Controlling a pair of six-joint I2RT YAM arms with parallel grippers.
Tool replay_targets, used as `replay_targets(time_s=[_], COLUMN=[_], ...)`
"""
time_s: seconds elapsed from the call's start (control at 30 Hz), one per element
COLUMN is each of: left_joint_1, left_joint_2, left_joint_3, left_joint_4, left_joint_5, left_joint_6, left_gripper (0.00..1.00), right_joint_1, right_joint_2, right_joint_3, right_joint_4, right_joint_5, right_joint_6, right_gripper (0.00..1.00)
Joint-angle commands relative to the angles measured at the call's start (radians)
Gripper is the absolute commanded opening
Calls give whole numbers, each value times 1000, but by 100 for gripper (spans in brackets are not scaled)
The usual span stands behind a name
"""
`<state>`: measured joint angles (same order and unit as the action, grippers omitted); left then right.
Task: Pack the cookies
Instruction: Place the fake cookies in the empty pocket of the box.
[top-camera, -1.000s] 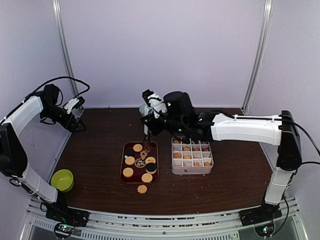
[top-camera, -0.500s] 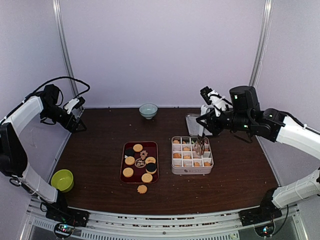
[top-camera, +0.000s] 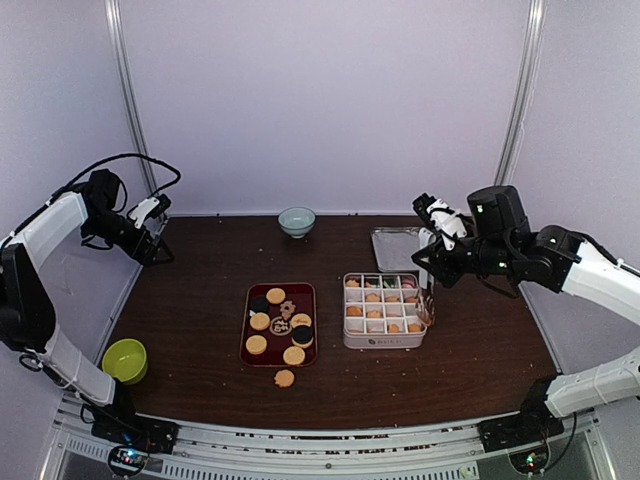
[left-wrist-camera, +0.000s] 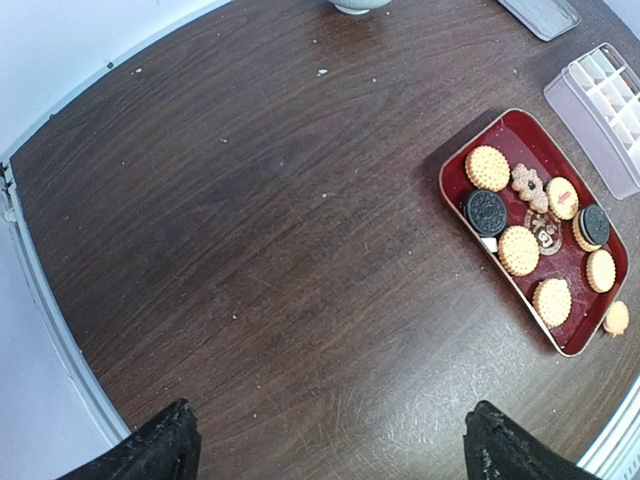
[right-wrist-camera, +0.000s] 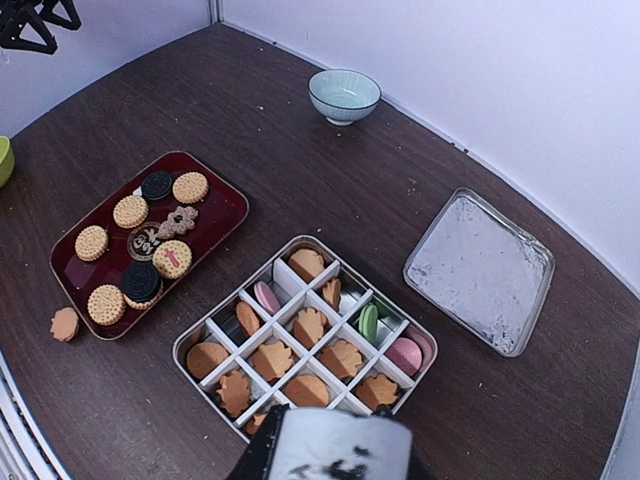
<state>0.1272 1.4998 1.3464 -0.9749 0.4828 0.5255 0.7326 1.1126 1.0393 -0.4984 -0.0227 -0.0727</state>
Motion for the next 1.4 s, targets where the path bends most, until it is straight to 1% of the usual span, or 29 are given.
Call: replay_targets(time_s=[0.0, 0.2, 0.7, 1.03, 1.1, 1.13, 1.2, 1.37], left_joint_1=[1, 0, 1, 1, 0, 1, 0, 0], left_joint_2=[-3, -4, -3, -10, -7, -6, -6, -11], left_joint_3=[11, 12, 8, -4, -2, 0, 3, -1], left_joint_4=[-8, -8, -8, -8, -8, -9, -10, -8], left_joint_5=[12, 6, 5, 2, 4, 5, 7, 6], left_joint_6=[-1, 1, 3, 8, 8, 8, 8, 7], left_gripper=[95, 95, 95, 95, 95, 95, 95, 95], right_joint_1=[-13, -25, -29, -30, -30, -30, -30, -30], right_joint_2=[39, 65, 75, 86, 86, 85, 84, 66], right_joint_3=[43, 53, -17, -26, -23, -20, -16, -2], right_joint_4=[19, 82, 217, 191, 186, 185, 180, 182], right_joint_5=[19, 11, 20, -3, 5, 15, 22, 38], right_joint_6=[-56, -62, -49, -45, -38, -33, -31, -31], right_gripper=[0, 0, 0, 0, 17, 22, 30, 33])
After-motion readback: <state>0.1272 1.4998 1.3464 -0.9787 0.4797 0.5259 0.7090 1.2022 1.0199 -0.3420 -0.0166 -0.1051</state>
